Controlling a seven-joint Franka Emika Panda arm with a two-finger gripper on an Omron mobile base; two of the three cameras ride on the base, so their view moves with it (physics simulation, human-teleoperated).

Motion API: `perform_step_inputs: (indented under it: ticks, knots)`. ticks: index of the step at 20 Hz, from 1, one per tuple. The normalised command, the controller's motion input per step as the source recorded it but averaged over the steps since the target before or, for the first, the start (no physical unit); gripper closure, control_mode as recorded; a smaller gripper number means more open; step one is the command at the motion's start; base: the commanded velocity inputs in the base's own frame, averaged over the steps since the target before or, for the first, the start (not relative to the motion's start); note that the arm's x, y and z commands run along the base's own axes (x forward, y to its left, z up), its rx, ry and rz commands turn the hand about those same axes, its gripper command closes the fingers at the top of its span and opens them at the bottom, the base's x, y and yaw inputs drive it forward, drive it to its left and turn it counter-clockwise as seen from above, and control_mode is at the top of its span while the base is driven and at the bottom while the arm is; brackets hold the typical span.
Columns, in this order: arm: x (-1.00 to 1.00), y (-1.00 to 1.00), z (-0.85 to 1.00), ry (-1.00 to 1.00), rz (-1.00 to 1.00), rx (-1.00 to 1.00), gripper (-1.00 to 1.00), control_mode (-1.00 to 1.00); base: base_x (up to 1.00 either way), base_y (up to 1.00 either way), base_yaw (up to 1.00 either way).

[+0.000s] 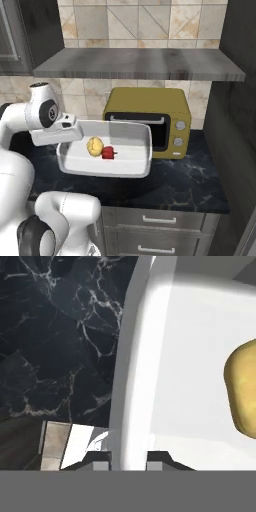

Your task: Take the potato and bell pepper out of the freezer and place them in the tupperware container on the counter. Then put the tupperware containing the vegetables back in the freezer.

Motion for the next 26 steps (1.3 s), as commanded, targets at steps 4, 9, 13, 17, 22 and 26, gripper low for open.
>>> perform_step_inputs:
  ticks: [4,9,13,17,22,26]
  knots:
    - [-0.13,0.00,0.93,-0.05,0.07,-0.02,1.00,-1.00,0.00,0.00,0.00]
    - [-0.27,-0.01,0.60,-0.09,0.07,-0.01,1.00,-1.00,0.00,0.00,0.00]
    - [-0.05,-0.14,0.00,0.00,0.09,0.00,1.00,-1.00,0.00,0.00,0.00]
    - [-0.10,-0.11,0.11,-0.07,0.14,0.00,1.00,-1.00,0.00,0.00,0.00]
    - [-0.32,-0.12,0.54,-0.28,0.20,-0.07,1.00,-1.00,0.00,0.00,0.00]
    - [-0.46,-0.20,0.63,-0.24,0.21,-0.15,1.00,-1.00,0.00,0.00,0.00]
